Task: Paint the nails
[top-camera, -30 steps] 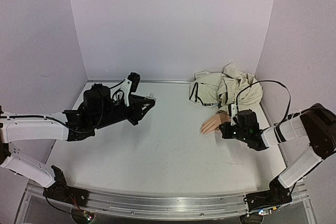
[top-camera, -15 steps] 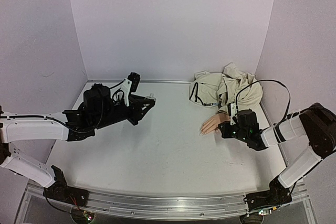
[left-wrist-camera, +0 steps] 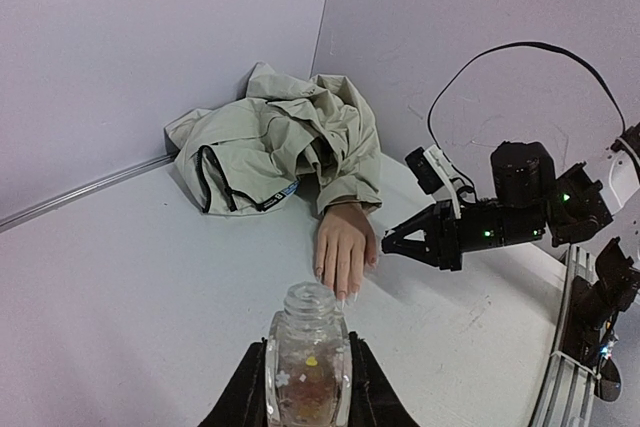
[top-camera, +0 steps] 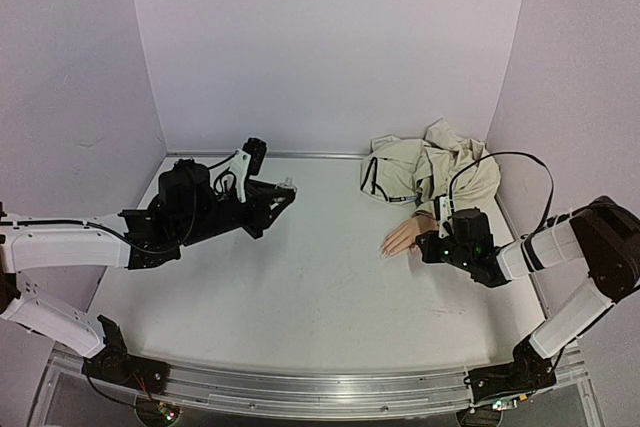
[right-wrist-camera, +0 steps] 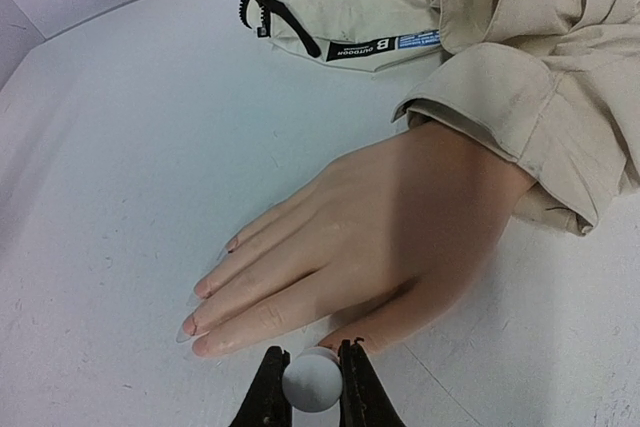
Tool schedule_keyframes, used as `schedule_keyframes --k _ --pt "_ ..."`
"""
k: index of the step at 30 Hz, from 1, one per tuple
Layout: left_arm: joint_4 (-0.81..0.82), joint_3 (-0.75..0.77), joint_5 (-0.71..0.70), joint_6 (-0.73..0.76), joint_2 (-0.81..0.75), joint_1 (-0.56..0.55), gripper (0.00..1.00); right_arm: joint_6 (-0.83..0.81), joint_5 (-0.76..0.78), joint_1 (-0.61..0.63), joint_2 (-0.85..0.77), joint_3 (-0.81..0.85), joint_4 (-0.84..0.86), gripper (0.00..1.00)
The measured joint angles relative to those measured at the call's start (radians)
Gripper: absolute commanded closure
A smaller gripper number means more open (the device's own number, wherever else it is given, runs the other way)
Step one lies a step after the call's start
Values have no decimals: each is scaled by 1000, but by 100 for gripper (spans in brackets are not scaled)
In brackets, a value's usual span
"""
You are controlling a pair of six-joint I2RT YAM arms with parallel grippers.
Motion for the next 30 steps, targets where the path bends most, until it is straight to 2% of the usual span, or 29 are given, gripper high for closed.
schedule_keyframes --k 30 --pt "0 -9 -1 0 -21 0 100 -4 -29 0 15 9 1 100"
